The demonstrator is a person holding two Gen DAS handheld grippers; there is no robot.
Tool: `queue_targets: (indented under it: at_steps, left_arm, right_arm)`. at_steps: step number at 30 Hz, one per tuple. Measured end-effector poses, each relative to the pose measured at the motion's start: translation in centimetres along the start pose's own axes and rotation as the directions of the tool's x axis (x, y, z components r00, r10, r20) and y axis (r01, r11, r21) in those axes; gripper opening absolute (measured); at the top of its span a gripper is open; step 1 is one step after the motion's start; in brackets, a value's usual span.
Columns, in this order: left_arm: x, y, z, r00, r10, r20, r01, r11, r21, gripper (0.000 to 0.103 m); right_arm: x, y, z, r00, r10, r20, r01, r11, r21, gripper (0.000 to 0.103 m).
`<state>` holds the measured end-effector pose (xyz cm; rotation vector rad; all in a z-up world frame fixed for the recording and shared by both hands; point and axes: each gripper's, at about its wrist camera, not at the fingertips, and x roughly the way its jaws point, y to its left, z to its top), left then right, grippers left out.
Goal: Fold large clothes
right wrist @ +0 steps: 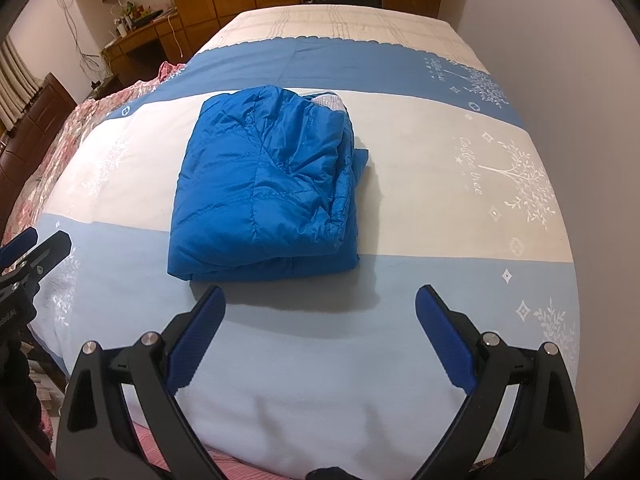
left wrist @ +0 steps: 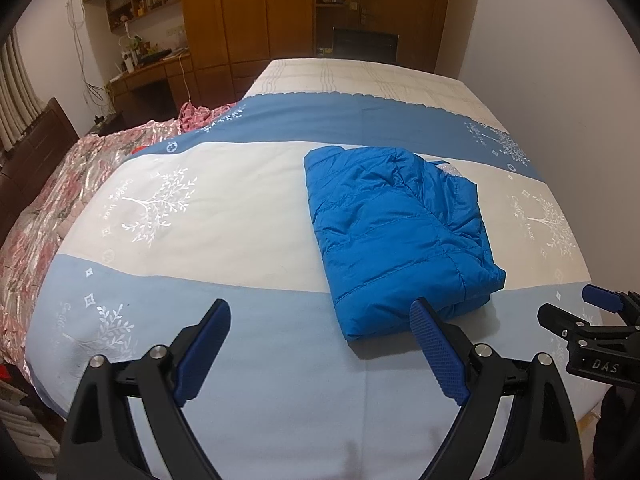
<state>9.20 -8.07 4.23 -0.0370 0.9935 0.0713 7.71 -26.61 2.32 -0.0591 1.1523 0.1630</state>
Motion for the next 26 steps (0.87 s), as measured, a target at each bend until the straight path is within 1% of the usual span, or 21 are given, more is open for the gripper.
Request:
queue_targets:
  at_steps: [8, 17, 26]
  left_arm:
    - [-0.08, -0.08, -0.13, 1.000, 0.002, -0.004, -0.002, 1.000, 0.012, 0.091]
    - [-0.28, -0.25, -0.03, 1.000, -0.017, 0.006, 0.017, 1.000, 0.020, 0.091]
    - [-0.08, -0.52, 0.04, 1.000, -0.024, -0.006, 0.024, 1.000, 0.019, 0.091]
  right_arm:
    - [0.00, -0.04, 0.05, 1.000, -0.002, -0.003, 0.002, 1.000, -0.008, 0.095]
    - [0.19, -0.08, 0.22, 1.000, -0.008, -0.008, 0.008, 1.000, -0.019, 0.095]
    - [0.28, -0.34, 0.35, 1.000, -0.009, -0.006, 0.009, 1.000, -0.024, 0.095]
